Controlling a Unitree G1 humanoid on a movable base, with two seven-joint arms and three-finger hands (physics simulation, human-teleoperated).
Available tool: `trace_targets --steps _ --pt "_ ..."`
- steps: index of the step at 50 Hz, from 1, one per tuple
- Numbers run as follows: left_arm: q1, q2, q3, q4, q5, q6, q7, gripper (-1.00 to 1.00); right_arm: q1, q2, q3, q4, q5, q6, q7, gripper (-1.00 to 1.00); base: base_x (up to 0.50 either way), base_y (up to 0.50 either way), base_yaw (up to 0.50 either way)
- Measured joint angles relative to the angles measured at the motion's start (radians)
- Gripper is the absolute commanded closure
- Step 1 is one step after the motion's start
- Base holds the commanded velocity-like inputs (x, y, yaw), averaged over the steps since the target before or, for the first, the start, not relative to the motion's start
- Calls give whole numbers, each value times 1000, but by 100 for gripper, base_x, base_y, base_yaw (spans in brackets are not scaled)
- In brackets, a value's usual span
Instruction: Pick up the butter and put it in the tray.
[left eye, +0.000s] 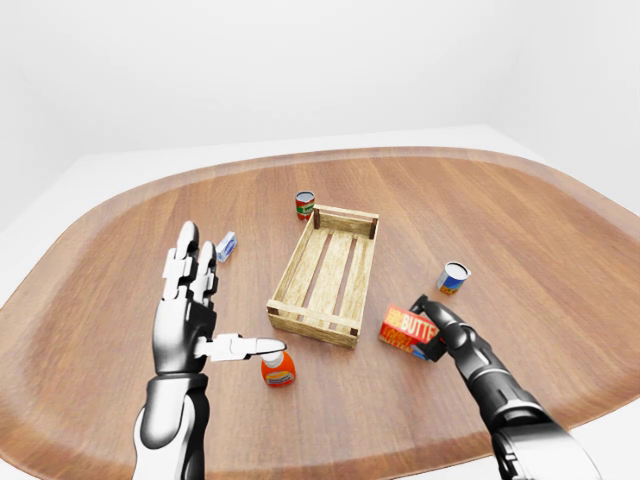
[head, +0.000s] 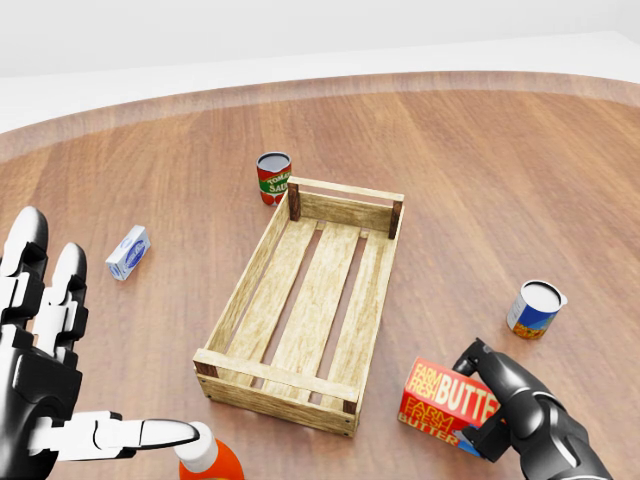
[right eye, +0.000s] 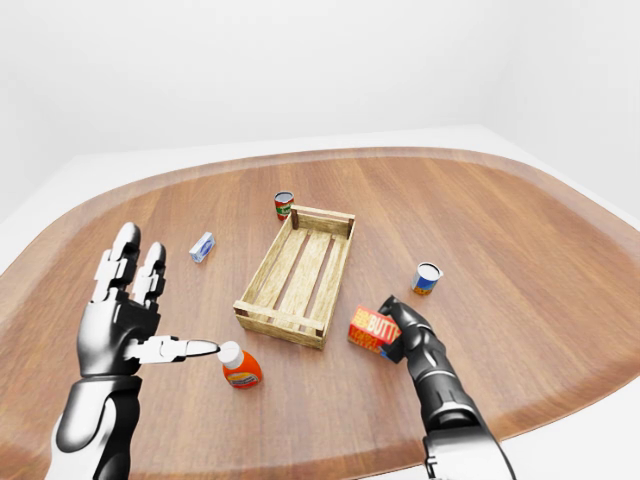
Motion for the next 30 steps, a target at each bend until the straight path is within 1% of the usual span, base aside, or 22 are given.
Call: trace_targets --steps 5,10,20,30 --pt "0 0 0 1 0 0 0 -100 24 -6 9 -80 8 0 52 100 0 0 0" --pt "0 0 -1 1 1 0 1 -100 62 -15 5 -234 -7 0 124 100 0 0 0" --pt "-1 0 0 1 0 0 1 -100 133 -28 -22 -559 -82 0 278 100 0 0 0" --pt "-3 0 -1 6 1 0 2 -100 179 -38 -48 -785 -162 0 403 100 0 0 0"
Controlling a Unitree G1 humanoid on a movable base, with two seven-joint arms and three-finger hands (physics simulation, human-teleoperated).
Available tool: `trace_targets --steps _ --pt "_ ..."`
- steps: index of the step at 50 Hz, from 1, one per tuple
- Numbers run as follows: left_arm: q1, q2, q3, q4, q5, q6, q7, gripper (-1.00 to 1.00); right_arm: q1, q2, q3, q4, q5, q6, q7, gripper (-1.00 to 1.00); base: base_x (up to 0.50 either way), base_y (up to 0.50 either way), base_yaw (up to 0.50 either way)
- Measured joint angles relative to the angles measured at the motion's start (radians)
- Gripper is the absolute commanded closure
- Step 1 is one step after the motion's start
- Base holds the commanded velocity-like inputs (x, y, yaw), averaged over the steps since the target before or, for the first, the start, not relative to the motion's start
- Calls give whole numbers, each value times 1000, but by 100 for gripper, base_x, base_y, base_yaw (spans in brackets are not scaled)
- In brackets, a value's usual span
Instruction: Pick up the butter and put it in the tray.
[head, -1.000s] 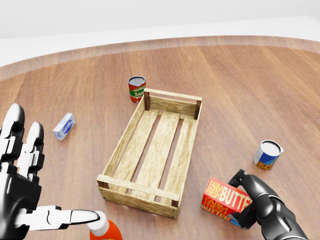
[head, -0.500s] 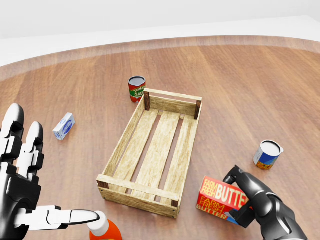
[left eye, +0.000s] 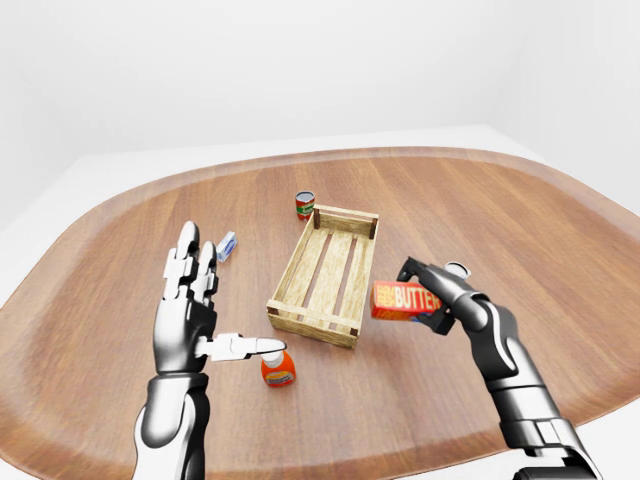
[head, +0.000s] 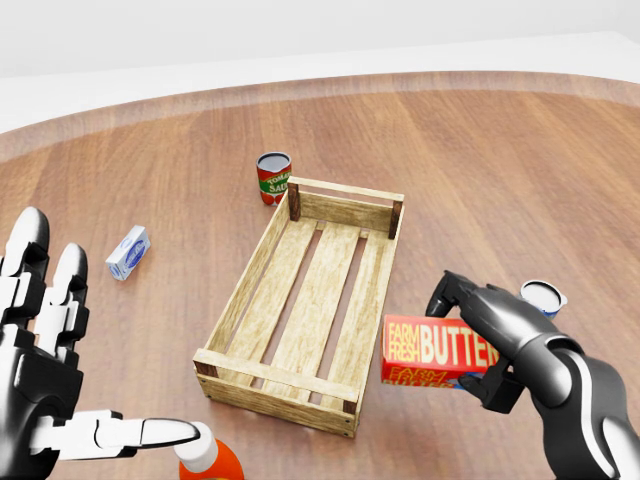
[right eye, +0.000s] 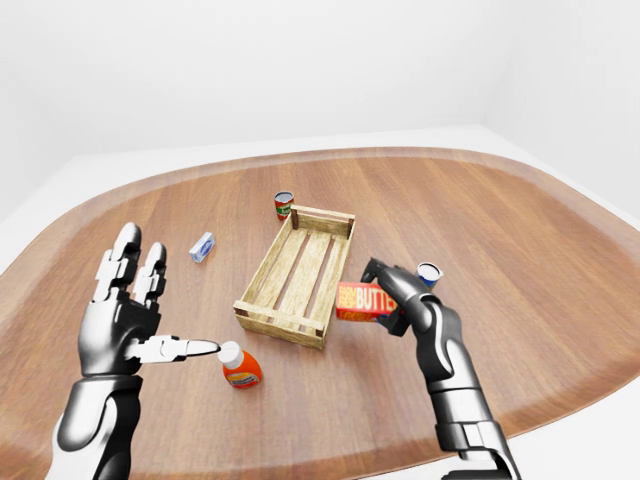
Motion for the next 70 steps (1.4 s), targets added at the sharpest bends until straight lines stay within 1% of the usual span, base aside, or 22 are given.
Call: trace_targets --steps 9,15,24,34,43,58,63,70 --pt "0 0 1 -1 -1 0 0 -100 18 -8 -17 -188 -101 0 135 100 0 0 0" --pt "0 0 2 -2 -2 0 0 -100 13 -7 -26 -255 -148 0 191 100 0 0 0" --pt "0 0 2 -3 -1 0 1 -100 -13 -3 -33 -298 -179 0 191 100 0 0 0" --pt "-3 0 1 0 0 0 3 -100 -51 3 -35 -273 -151 0 188 100 0 0 0" --pt "-5 1 2 2 -1 0 3 -100 -103 15 -25 -186 -78 0 135 100 0 0 0" --pt "-9 2 5 4 -3 0 2 -100 -238 34 7 70 64 0 -18 100 0 0 0" --pt "-11 2 6 7 -4 0 2 -100 -289 48 19 176 106 0 -74 100 0 0 0" --pt "-19 3 6 22 -2 0 4 -100 -395 76 38 387 162 0 -161 100 0 0 0"
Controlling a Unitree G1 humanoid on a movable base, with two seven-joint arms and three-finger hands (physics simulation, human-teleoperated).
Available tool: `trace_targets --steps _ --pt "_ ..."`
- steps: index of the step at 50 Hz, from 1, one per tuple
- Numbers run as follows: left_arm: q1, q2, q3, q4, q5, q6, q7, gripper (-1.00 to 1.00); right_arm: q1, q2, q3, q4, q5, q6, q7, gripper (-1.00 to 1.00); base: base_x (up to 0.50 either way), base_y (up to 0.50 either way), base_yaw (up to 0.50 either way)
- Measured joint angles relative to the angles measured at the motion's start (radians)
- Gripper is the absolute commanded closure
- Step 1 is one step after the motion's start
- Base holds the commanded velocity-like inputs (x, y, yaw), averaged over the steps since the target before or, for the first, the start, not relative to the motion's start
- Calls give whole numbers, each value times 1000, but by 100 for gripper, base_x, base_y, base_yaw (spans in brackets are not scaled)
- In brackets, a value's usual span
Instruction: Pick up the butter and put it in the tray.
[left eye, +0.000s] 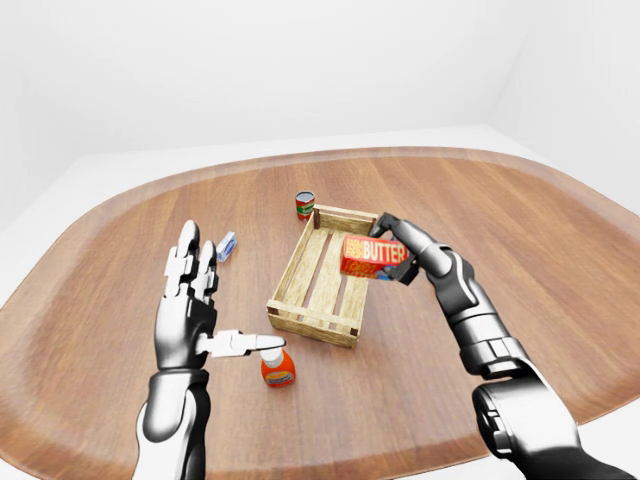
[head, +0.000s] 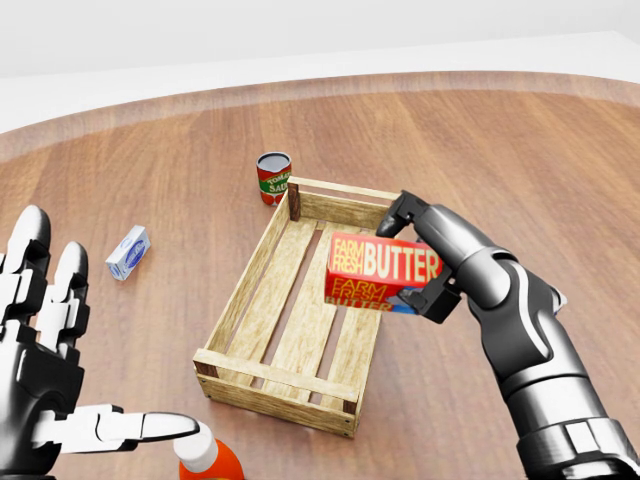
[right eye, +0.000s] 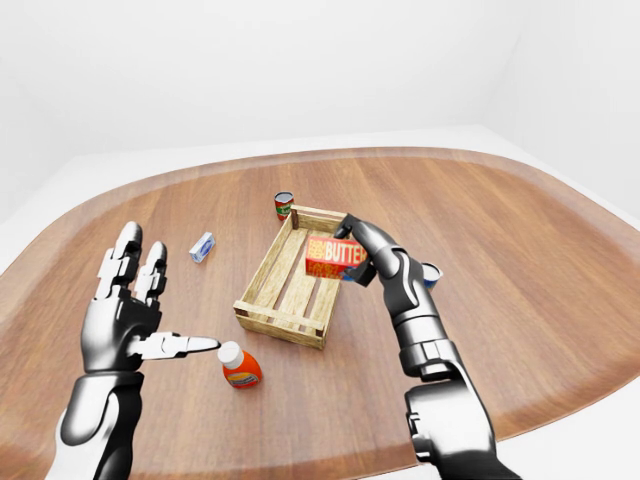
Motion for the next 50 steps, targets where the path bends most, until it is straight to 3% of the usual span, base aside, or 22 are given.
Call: trace_targets --steps 18,50 --pt "-17 4 5 20 -4 0 4 -100 -194 86 37 352 82 0 -135 100 0 0 0" --pt "-17 4 6 15 -6 0 4 -100 -260 221 50 506 55 0 -210 100 0 0 0"
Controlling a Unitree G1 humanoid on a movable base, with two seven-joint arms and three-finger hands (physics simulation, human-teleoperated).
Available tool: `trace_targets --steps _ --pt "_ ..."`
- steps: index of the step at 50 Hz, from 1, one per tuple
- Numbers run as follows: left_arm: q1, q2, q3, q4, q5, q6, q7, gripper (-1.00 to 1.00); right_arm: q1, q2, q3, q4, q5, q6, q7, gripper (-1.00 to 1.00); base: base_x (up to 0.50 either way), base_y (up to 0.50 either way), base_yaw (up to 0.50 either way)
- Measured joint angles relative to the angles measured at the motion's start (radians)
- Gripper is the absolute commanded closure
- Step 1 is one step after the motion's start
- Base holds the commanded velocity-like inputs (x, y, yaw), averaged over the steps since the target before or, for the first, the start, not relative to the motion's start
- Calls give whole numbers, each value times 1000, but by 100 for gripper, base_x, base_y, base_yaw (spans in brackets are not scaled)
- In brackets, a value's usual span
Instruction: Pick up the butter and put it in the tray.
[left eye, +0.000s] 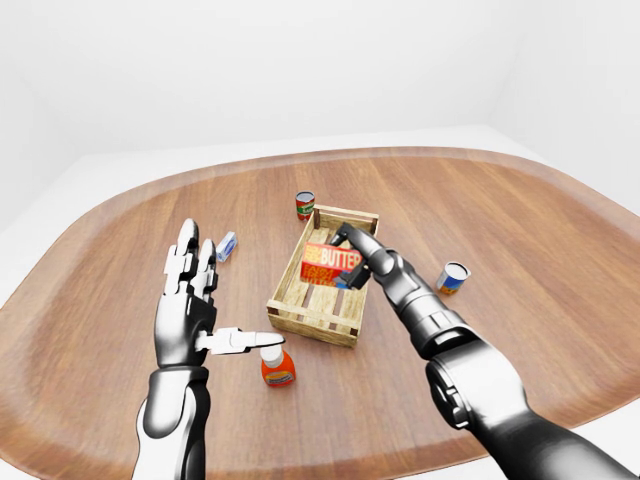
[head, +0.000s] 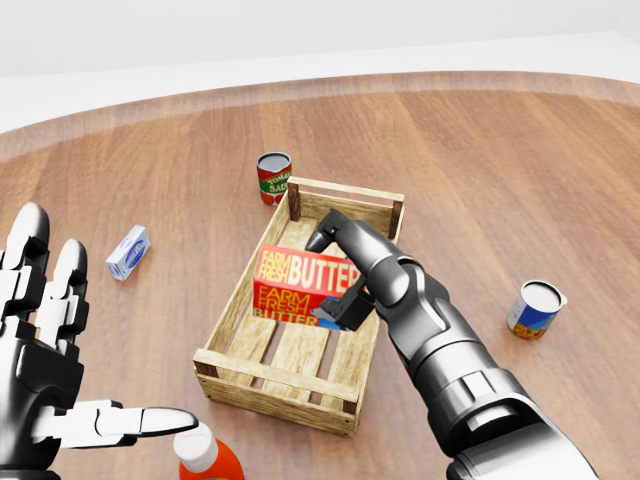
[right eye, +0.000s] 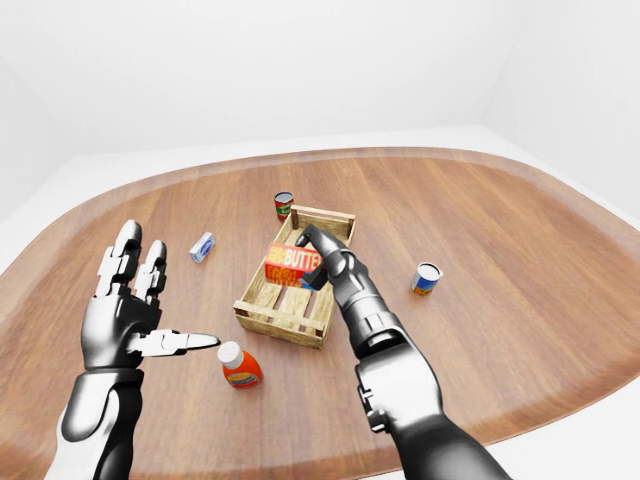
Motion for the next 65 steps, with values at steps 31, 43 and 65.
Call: trace_targets --steps 31,43,65 --pt "-1 2 4 -1 -4 0 -4 -100 68 35 -25 31 -11 0 -81 100 0 0 0" --pt "-2 2 6 -2 -6 0 -5 -100 72 41 -29 32 -19 0 -92 100 0 0 0" --pt "-2 2 6 -1 -6 0 -6 -100 77 48 -60 9 -3 0 -88 -100 0 0 0"
